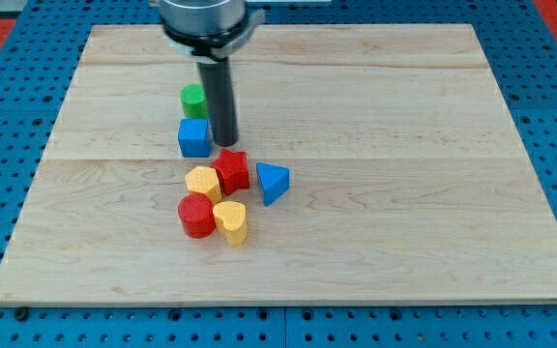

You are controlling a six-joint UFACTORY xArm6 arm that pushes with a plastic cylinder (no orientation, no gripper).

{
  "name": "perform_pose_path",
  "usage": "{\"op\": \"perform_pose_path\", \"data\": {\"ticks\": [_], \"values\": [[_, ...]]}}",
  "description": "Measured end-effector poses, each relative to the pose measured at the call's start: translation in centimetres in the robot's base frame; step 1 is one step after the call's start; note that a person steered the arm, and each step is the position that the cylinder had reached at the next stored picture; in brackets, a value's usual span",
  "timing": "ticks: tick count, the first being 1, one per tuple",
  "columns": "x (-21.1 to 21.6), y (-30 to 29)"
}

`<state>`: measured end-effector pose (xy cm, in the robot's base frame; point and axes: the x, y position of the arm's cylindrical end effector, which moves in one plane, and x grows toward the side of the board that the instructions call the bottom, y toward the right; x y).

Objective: Push blue triangle up a bit

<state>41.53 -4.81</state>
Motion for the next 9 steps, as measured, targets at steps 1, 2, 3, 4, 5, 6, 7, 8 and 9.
{"op": "perform_pose_path", "data": {"ticks": [1,2,3,4,5,6,7,8,9], "values": [[1.4,7.0],[5.3,8.8],[5.1,8.2],[8.7,8.5],[11.5,6.6],[11.3,2.9],[8.9,2.9],[7.1,2.9],[4.2,3.0]]}}
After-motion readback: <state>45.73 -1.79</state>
